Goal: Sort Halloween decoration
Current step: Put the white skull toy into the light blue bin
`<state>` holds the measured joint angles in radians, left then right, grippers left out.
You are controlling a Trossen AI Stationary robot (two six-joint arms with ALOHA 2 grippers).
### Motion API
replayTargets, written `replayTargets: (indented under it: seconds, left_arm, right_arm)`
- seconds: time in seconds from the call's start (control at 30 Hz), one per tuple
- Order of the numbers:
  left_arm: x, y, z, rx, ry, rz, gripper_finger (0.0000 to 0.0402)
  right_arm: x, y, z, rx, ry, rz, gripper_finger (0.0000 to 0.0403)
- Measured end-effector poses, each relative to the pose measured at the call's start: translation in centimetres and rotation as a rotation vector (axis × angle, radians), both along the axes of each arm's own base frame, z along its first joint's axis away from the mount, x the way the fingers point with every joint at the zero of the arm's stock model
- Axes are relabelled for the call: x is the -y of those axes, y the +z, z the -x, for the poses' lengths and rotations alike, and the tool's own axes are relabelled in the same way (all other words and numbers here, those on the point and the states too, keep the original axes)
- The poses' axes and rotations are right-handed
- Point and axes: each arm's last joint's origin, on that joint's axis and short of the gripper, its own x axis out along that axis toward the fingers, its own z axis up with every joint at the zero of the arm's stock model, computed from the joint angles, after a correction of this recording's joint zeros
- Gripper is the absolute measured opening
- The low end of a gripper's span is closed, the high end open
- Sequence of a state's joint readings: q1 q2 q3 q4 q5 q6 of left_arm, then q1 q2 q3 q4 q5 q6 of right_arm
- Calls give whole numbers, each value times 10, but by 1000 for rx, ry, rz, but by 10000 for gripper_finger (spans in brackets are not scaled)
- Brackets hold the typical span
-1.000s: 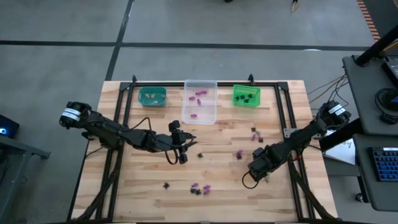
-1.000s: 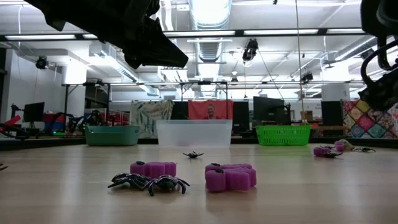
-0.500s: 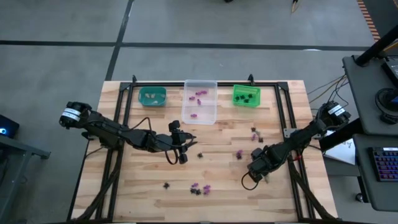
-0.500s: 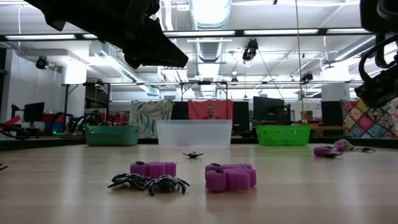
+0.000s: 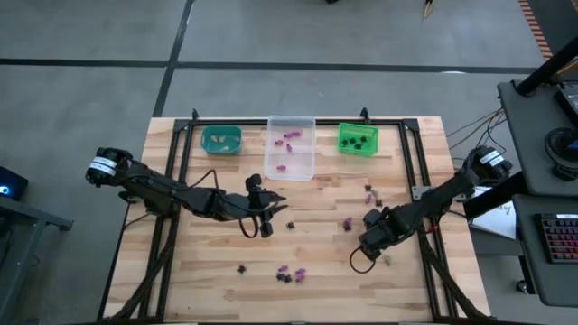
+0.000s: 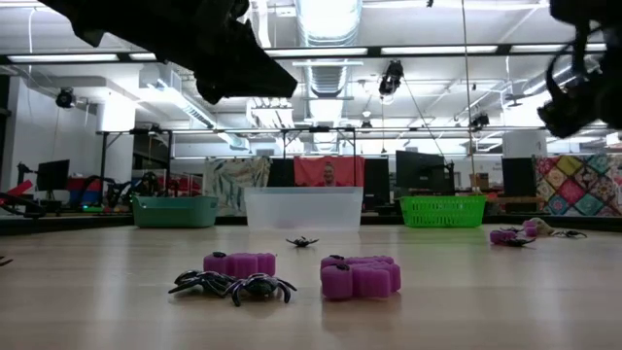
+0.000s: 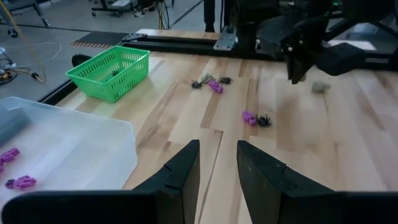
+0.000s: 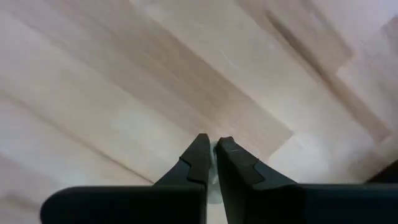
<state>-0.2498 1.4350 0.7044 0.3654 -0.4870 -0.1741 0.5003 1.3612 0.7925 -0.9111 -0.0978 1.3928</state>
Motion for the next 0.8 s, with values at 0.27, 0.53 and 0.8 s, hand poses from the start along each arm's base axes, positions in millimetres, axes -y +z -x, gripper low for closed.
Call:
replayTargets:
  seconds: [0.27, 0.53, 0.8]
  left_arm:
    - [1, 36, 27, 52, -32, 7, 88]
    - [-3, 82, 74, 173, -77, 15, 88]
    - [-12, 101, 104, 249, -39, -27, 88]
  right_arm:
    - [28, 48, -44, 465, 96, 143, 13]
    - [89, 87, -113, 1010, 310, 428, 13]
    - [165, 92, -178, 1316, 330, 884, 13]
